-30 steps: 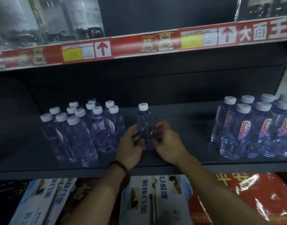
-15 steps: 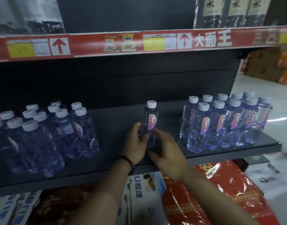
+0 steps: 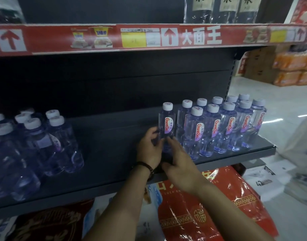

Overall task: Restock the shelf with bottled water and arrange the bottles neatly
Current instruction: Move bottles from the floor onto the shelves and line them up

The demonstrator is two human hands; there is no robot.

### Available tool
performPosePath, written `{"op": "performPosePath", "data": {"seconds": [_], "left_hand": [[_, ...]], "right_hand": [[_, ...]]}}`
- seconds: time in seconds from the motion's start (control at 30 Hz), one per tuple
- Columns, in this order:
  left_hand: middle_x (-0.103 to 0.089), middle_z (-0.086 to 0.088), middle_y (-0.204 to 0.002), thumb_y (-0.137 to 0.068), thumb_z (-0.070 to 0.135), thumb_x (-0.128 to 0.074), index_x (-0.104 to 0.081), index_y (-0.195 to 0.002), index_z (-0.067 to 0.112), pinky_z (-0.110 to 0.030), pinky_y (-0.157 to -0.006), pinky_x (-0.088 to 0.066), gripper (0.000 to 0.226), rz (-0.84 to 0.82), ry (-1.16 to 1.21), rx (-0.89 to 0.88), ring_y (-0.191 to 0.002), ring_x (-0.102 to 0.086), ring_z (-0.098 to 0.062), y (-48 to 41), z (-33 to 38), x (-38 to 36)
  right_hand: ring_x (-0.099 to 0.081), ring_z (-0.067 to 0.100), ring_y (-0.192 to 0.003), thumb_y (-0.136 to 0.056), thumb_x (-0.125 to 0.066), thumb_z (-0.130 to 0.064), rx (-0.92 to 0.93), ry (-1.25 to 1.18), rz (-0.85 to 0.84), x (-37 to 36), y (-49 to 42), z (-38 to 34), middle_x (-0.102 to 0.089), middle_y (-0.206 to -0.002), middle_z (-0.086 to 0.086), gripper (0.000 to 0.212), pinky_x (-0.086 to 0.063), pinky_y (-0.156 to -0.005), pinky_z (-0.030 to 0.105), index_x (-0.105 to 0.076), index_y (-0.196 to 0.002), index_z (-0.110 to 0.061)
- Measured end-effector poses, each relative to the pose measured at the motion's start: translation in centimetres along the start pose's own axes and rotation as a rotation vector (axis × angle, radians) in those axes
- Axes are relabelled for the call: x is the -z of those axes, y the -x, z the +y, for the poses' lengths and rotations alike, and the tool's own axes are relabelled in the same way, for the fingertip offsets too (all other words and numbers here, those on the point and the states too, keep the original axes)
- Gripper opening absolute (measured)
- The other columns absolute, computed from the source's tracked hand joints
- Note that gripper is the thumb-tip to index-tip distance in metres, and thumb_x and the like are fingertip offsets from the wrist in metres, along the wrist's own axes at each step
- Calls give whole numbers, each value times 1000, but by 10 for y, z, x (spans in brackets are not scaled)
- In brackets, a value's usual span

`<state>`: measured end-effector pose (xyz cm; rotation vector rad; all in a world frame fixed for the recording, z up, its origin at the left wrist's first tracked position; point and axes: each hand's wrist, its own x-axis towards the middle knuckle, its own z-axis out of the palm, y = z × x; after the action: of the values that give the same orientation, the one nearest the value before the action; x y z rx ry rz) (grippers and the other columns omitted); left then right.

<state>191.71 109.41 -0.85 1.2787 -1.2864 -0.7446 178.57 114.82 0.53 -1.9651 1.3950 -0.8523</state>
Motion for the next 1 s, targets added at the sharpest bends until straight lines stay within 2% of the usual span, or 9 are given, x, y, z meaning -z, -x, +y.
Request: {"op": "performPosePath", "data": {"seconds": [0.13, 0.2, 0.37, 0.5, 0.63, 0.7, 0.77, 0.87, 1.0], "left_hand": [[-75, 13, -111, -94, 15, -76, -67, -128, 27, -16, -78, -55, 37, 12, 7, 5, -99, -71, 2, -2, 0, -5], [-75, 14, -110, -94, 14, -76, -67, -128, 26, -13, -74, -55, 37, 16, 11, 0, -95, -70, 6, -2, 0, -8], [-73, 13, -107, -92, 18, -79, -66, -122, 25, -5, -67, -50, 33, 24, 0, -30, -88, -65, 18, 1, 1, -11], [-74, 13, -106, -92, 24, -80, -66, -122, 30, -10, -68, -53, 34, -5, 14, 7, -92, -70, 8, 1, 3, -6], [-74, 10, -115, -94, 14, -74, -63, -130, 29, -24, -84, -57, 40, -42, 15, 55, -104, -71, -5, 4, 4, 2], [-71, 7, -118, -96, 5, -68, -63, -128, 28, -34, -96, -58, 40, 14, -75, 33, -108, -68, -8, 13, 2, 17], [-72, 10, -109, -94, -4, -61, -67, -117, 27, -37, -96, -58, 39, 105, -185, -46, -103, -68, -4, 27, 1, 41], [-70, 12, -101, -89, -8, -57, -67, -105, 27, -33, -90, -59, 40, 235, -289, -126, -95, -67, -1, 49, 8, 90], [-62, 9, -105, -91, -5, -60, -61, -107, 29, -23, -87, -52, 37, 459, -450, -254, -96, -61, -3, 69, 19, 157]], "right_hand": [[-22, 21, -161, -90, -51, -9, 3, -5, 8, 3, 2, 5, -30, -170, 5, 78, -30, -128, 49, -29, -164, -19], [-24, 22, -160, -86, -47, -13, 14, -6, 27, 4, 3, 6, -31, -169, 7, 78, -31, -128, 49, -32, -163, -18], [-44, 19, -142, -86, -54, 1, 34, -54, 79, 4, 3, 2, -45, -149, 0, 66, -41, -121, 43, -48, -149, -20], [-49, 16, -136, -86, -56, 1, 34, -78, 101, 3, 5, -3, -50, -142, -4, 60, -47, -116, 42, -54, -141, -23], [-55, 19, -129, -87, -56, -16, -19, -117, 179, -5, -1, -8, -56, -137, 1, 52, -53, -108, 45, -56, -138, -24], [-60, 20, -121, -89, -59, -16, -38, -146, 211, -11, -5, -16, -59, -131, 2, 47, -56, -102, 43, -57, -136, -20], [-64, 18, -114, -93, -62, -9, -37, -171, 195, -20, -11, -29, -66, -122, 2, 37, -54, -99, 35, -60, -130, -17], [-69, 14, -104, -95, -63, -8, -7, -222, 87, -49, -24, -54, -73, -108, -3, 28, -54, -94, 30, -64, -120, -20], [-68, 15, -110, -98, -63, -13, 49, -299, -103, -95, -41, -95, -70, -116, -5, 28, -56, -95, 28, -60, -122, -27]]}}
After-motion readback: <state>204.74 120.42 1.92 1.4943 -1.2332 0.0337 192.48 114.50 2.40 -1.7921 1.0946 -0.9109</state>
